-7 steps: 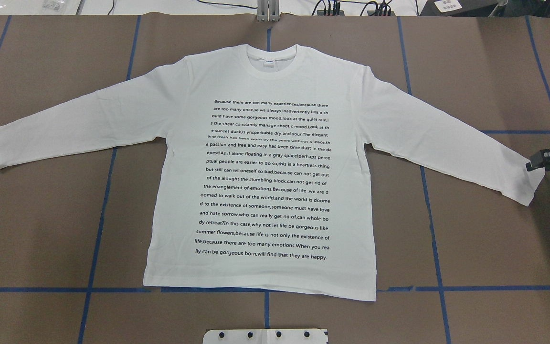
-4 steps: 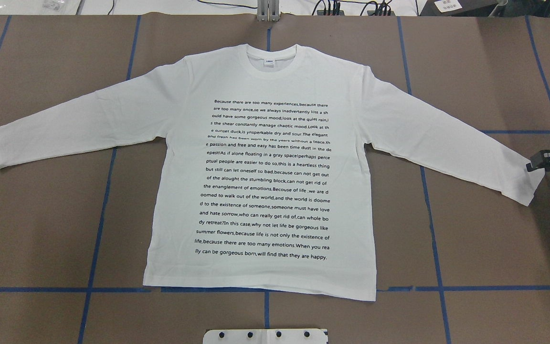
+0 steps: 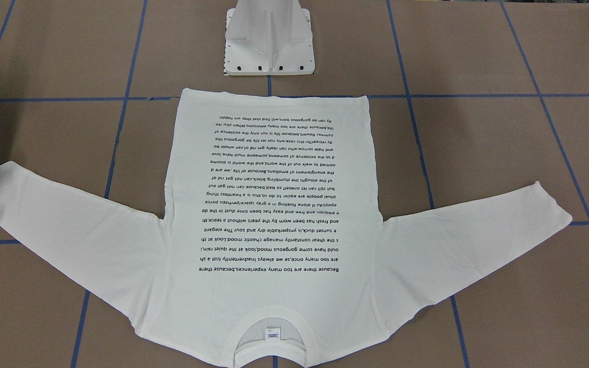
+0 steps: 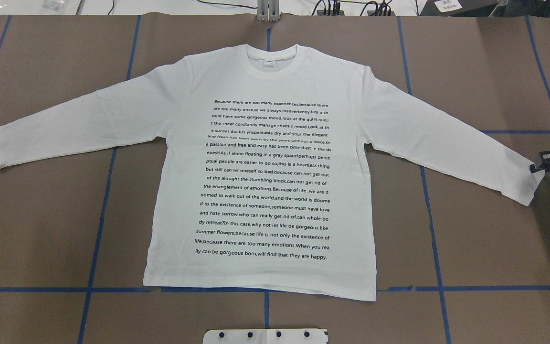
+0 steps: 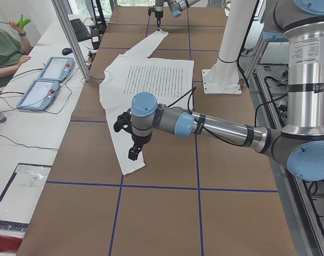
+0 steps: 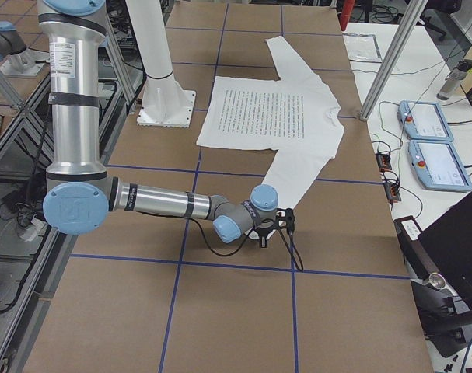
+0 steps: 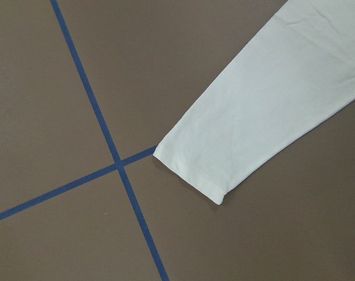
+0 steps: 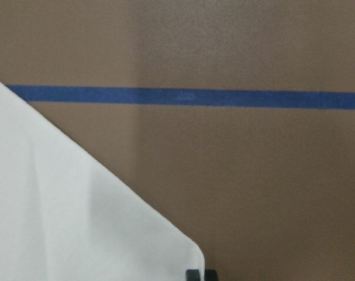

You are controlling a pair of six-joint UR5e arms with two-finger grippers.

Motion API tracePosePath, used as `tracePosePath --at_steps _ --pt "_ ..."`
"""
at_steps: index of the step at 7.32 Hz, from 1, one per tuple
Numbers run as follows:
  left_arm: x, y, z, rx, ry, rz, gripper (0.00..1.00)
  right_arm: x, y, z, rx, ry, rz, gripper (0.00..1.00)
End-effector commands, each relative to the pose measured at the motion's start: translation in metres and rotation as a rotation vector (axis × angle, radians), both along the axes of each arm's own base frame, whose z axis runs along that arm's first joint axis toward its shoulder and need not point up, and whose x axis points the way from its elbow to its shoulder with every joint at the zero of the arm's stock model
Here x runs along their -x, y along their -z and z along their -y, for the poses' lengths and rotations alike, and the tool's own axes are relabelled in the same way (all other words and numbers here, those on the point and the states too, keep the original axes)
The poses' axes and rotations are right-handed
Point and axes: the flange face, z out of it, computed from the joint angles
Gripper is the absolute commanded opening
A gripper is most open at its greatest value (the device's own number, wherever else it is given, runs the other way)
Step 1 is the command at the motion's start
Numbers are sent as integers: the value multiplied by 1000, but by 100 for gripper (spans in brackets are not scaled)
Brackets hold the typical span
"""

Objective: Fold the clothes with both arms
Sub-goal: 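Move the right gripper toward the sleeve cuff nearest it, then grasp the sleeve with the right gripper and fold it across the chest toward the collar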

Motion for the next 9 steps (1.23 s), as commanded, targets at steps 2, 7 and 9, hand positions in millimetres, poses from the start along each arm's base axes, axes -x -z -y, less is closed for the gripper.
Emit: tracePosePath --at_steps 2,7,9 --pt "0 0 0 1 0 0 100 -17 65 10 -17 -34 19 0" --pt "0 -1 -1 3 0 0 100 21 348 61 7 -40 -90 0" --pt "1 -2 -1 6 2 0 100 70 457 78 0 -18 -170 0"
